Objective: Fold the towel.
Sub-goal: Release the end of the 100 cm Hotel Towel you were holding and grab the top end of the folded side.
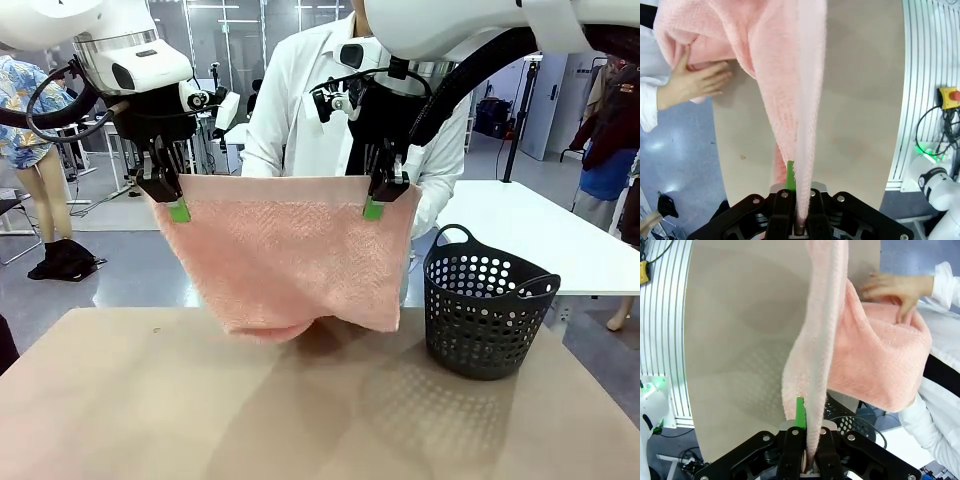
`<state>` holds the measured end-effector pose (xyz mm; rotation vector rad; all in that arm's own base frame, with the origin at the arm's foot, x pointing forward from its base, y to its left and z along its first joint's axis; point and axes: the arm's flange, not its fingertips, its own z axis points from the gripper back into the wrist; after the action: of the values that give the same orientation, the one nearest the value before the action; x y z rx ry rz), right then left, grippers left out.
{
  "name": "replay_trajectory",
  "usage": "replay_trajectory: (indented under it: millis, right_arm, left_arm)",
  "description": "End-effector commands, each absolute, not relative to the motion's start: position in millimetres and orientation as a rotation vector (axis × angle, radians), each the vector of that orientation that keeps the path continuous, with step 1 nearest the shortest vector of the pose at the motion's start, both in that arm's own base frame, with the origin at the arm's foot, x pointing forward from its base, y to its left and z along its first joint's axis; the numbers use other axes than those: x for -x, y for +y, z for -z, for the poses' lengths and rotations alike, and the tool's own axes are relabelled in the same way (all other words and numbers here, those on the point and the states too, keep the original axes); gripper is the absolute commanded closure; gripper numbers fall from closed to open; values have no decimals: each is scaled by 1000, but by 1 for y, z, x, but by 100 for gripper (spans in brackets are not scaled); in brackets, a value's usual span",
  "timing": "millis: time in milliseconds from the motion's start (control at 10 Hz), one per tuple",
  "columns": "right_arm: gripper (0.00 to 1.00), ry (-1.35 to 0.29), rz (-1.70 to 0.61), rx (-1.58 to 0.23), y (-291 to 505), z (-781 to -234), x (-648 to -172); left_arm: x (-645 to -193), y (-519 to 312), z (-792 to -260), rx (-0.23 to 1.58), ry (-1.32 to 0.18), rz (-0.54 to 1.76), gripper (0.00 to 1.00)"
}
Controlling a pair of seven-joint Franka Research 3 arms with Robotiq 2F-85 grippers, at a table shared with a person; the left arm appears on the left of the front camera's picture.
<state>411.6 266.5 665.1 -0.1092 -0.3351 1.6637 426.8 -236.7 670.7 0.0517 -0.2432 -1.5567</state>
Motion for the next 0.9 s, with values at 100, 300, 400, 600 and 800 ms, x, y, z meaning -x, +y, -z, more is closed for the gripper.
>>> replay_trajectory:
  millis: [100, 300, 400, 600, 800]
  right_arm:
    - [100, -333, -1666, 109, 266, -665, -411]
    - [100, -333, -1666, 109, 266, -665, -411]
    - [100, -333, -1666, 109, 266, -665, -411]
    - [100, -333, -1666, 109, 266, -665, -411]
    - [100, -333, -1666, 109, 266, -665, -411]
  left_arm:
    - [-427, -236, -672, -56, -245, 1555, 100]
    - [-427, -236, -672, -56, -245, 1555, 100]
    - [-427, -236, -672, -56, -245, 1555, 100]
    - [-427, -236, -672, -56, -245, 1555, 100]
    - [-427, -236, -672, -56, -245, 1555, 100]
